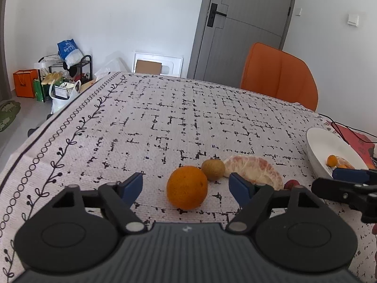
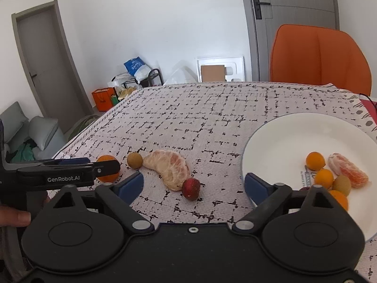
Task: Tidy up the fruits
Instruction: 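Move both open grippers back toward the remaining fruit, then grasp the orange with the left gripper while the right gripper grasps a red apple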
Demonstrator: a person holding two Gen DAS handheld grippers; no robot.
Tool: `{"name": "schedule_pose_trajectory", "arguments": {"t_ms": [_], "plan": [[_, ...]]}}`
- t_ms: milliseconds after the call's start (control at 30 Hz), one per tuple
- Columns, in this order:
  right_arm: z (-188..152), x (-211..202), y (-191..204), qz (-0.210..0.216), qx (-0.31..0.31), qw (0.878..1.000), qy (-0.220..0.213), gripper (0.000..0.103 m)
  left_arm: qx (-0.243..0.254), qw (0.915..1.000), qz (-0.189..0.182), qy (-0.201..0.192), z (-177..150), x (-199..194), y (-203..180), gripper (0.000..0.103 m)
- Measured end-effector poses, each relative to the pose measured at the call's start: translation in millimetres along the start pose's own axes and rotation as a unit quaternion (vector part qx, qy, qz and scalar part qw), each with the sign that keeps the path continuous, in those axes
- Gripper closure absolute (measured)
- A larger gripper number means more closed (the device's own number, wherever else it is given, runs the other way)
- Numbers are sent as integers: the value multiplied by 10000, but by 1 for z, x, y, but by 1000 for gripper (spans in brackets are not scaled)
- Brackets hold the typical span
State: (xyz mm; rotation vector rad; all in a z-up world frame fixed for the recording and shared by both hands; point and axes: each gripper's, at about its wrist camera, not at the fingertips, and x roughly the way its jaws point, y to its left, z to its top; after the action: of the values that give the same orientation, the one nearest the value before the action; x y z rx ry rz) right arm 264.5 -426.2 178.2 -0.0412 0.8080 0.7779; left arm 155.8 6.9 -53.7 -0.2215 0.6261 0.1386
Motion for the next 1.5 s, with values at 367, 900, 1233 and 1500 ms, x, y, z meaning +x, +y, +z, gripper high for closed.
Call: {"name": "schedule_pose_trajectory", "arguments": {"t_ms": [367,900,1233,1500], "plan": [[4,8,11,65,-187,9998,51,29,-163,9996,-103,205,-3,5,7,65],[-1,31,17,-72,-325,9990,303,53,-334,9993,115,120,-3,-13,29,65],[-6,34,19,-62,-346,9984,452,83,-361,9993,68,26,-1,-25,30,65],[-2,12,15,-52,-260,9994,216,83,-312,9995,-32,-46,3,-29,21,65]]}}
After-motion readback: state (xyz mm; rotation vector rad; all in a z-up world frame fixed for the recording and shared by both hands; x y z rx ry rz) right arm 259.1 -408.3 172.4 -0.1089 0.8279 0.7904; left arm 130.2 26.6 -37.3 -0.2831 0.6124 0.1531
